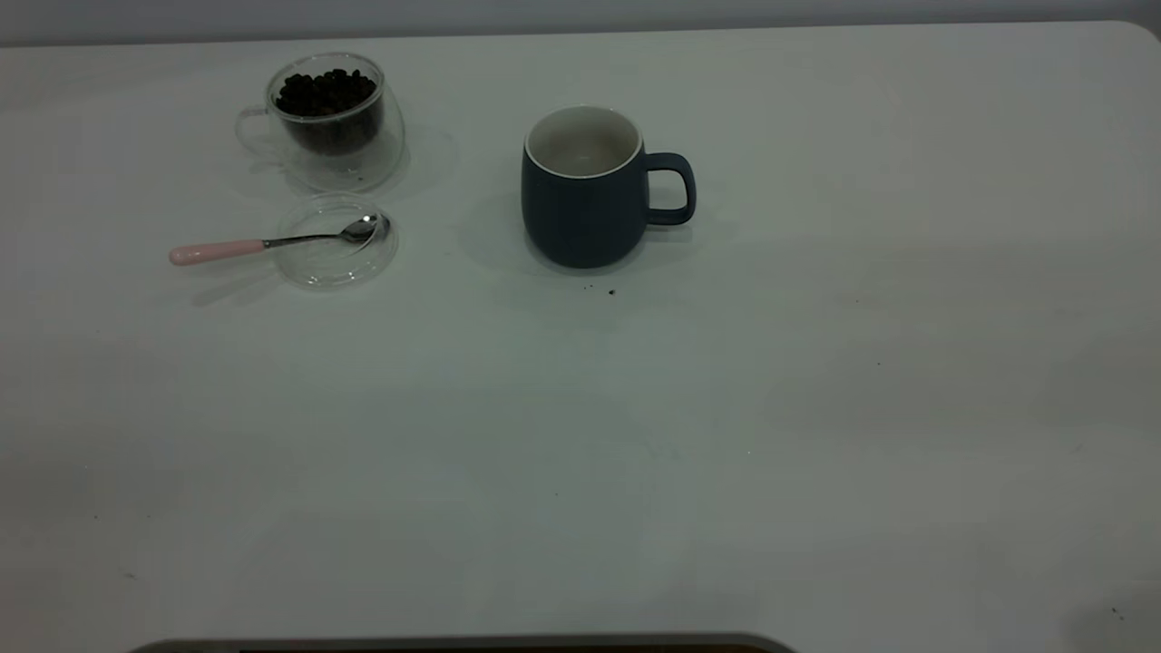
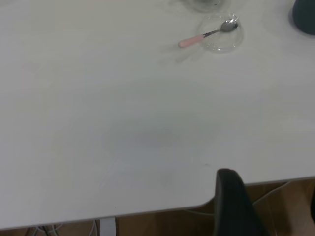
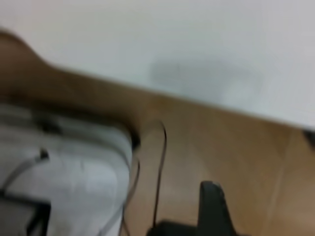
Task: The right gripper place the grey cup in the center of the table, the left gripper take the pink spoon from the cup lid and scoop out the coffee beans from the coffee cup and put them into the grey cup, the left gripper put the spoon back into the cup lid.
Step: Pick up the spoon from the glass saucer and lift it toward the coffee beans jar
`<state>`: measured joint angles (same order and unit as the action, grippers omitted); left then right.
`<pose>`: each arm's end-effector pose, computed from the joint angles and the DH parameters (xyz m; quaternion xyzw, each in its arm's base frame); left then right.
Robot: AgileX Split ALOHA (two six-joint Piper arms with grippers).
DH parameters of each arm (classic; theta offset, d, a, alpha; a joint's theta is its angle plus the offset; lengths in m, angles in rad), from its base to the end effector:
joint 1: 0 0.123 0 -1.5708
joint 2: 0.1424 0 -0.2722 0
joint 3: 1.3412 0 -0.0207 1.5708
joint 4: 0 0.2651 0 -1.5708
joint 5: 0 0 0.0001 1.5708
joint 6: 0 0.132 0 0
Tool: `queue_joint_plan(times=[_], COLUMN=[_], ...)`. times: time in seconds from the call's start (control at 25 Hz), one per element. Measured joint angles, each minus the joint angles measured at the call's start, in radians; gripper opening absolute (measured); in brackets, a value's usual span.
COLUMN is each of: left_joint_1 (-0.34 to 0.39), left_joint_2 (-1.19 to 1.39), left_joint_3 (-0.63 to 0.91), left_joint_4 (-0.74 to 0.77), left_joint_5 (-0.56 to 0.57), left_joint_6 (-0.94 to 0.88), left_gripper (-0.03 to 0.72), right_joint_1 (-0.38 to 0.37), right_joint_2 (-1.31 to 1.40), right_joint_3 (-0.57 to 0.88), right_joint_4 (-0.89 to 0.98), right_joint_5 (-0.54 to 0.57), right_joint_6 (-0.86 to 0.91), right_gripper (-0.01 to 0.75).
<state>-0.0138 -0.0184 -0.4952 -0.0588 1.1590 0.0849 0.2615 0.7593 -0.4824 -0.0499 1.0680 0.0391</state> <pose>0.0486 -0.0078 0.2538 0.0459 0.8730 -0.0120 0.4855 0.1329 0.0296 0.1814 -0.1180 0.9804 0.0001 0.1576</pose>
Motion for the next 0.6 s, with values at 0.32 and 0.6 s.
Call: queue_joint_plan(times=[0.32, 0.6], left_joint_1=[0.0, 0.0], left_joint_2=[0.0, 0.0], left_joint_3=[0.0, 0.0], left_joint_4=[0.0, 0.0], left_joint_5=[0.0, 0.0], left_joint_6=[0.0, 0.0], left_gripper=[0.436, 0.436], right_joint_1=[-0.158, -0.235], right_joint_2=[-0.347, -0.677], right_joint_3=[0.001, 0.001], right_joint_4=[0.004, 0.008], right_joint_5=[0.017, 0.035], right_joint_6=[0.003, 0.004], right_gripper=[0.531, 0.531])
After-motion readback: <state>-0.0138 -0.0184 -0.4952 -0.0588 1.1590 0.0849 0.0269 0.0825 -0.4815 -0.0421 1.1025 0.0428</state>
